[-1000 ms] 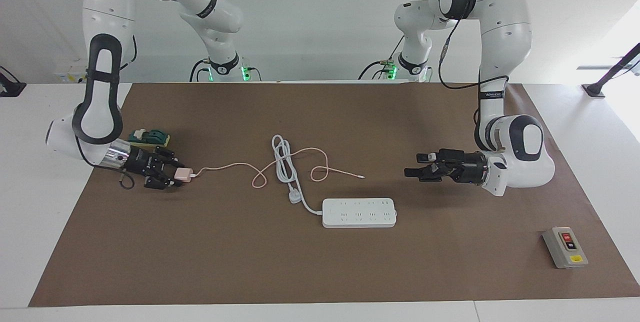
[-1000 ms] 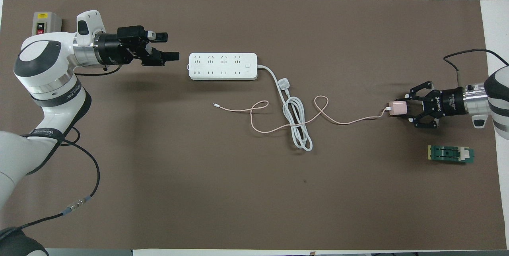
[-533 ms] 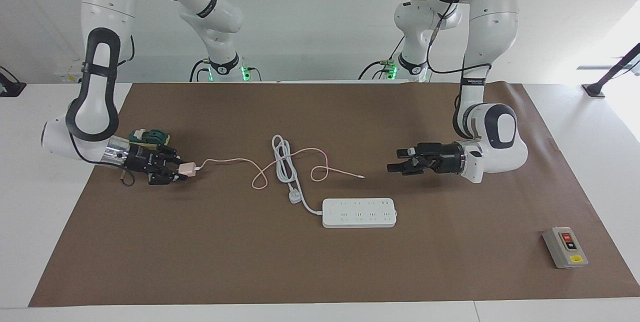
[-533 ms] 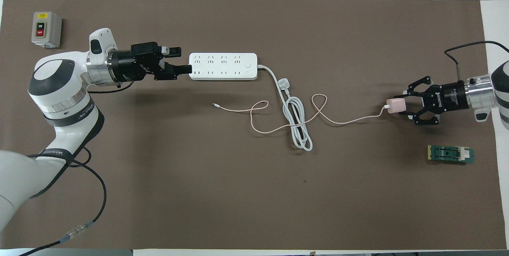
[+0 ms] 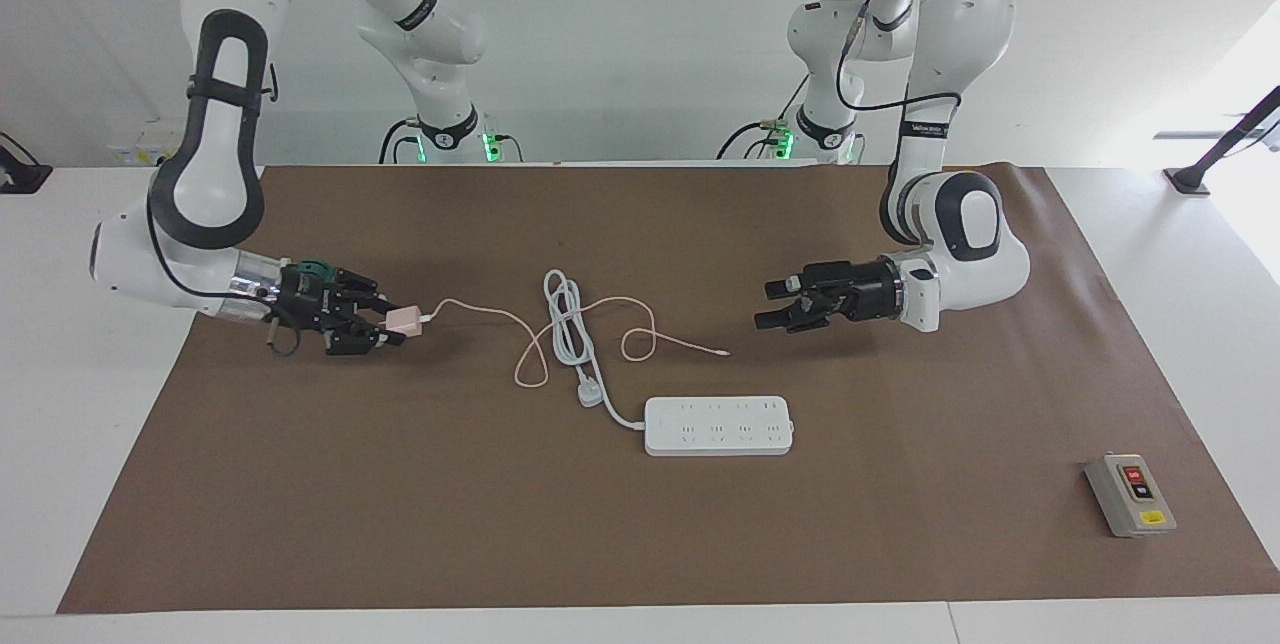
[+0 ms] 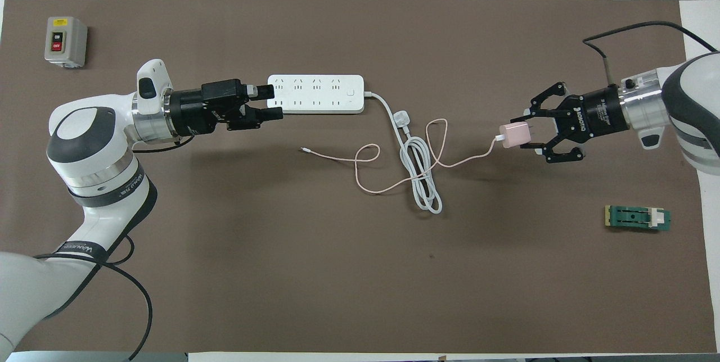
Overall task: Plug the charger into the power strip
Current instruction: 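Grasp the pink charger with the right gripper while the left gripper holds the strip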
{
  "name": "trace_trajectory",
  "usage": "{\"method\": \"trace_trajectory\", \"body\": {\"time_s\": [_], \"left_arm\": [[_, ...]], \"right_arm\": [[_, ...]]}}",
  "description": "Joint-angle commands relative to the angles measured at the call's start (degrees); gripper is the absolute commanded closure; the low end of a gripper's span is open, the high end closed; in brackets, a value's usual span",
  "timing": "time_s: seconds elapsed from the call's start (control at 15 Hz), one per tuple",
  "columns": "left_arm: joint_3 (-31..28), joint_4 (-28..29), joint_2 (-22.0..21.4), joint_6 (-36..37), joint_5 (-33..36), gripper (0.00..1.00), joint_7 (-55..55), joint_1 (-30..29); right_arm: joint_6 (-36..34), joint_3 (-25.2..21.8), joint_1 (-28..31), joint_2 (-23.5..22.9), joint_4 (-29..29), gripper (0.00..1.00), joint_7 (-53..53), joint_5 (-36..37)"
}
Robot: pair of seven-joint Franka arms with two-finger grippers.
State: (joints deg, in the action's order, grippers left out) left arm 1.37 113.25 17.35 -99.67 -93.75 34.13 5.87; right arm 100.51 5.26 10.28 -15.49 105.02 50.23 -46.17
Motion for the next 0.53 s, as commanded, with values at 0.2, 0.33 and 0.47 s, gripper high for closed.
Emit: {"method": "trace_trajectory", "body": {"time_s": [0.2,0.33,0.47], "left_arm": [[-0.58,1.19,0.05,1.76,-1.27,0.0,1.99,0.46],[-0.67,1.01,0.31,2.38,-1.26,0.0,3.83,0.37],[-0.67,1.1,0.58,2.47,-1.26,0.0,4.19,0.37]], "right_arm": [[8.1,-0.16,-9.91,1.51,0.71,1.0,10.92,-5.59],[11.53,-0.16,-13.95,1.34,-0.25,1.0,14.36,-6.74],[16.01,-0.16,-18.0,0.98,-1.13,1.0,17.78,-8.14]]}}
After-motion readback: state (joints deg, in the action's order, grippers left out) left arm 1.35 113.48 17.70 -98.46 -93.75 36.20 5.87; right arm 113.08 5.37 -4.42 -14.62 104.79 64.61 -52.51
